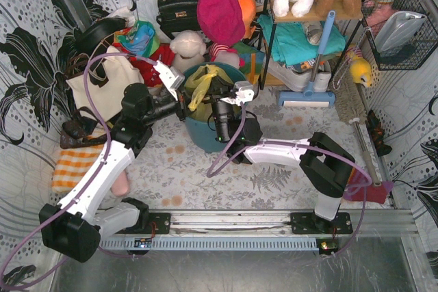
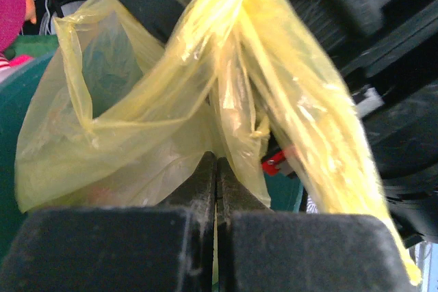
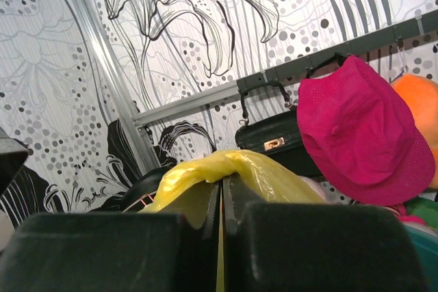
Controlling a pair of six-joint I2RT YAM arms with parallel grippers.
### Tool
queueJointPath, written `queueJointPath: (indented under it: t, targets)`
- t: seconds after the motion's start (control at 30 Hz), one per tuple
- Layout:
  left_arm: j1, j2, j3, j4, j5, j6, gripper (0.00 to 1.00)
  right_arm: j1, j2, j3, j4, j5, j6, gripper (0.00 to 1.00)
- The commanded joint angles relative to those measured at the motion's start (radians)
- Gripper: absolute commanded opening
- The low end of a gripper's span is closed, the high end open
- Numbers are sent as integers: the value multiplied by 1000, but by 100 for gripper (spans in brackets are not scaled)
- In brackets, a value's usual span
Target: Tie the trash bag
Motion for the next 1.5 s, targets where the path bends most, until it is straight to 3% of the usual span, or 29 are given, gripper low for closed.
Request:
queueJointPath:
  t: [0.0,0.13,0.23,0.37,0.53,0.8,0.93,1.1,1.3,1.47]
  targets:
    - [-11,-2,13,0,89,-15,0,-3,27,59,102,-48,-49,0]
    - [-11,-18,24,-20,121,-20,0,-20,34,53,102,-79,-48,0]
    - [-11,-41,28,-31,122,-21,2,-47,28,23,102,-187,29,0]
    - [-11,-81,53,-90,18,-8,31,-76,13,-14,102,-312,120,0]
    - [-10,-138,84,-180,-120,17,41,-97,-5,-44,102,-402,177,0]
    - [-11,-252,97,-198,-240,-9,46,-130,-21,-84,101,-540,276,0]
    - [-11,-286,106,-144,-269,-39,46,-136,-21,-78,101,-640,296,0]
    - [-11,-330,91,-73,-404,-70,52,-138,-19,-63,102,-708,314,0]
    - [-11,-319,113,-33,-570,-164,56,-139,-20,-54,104,-772,299,0]
    - [-11,-234,185,-68,-670,-346,56,-139,-21,-54,105,-808,266,0]
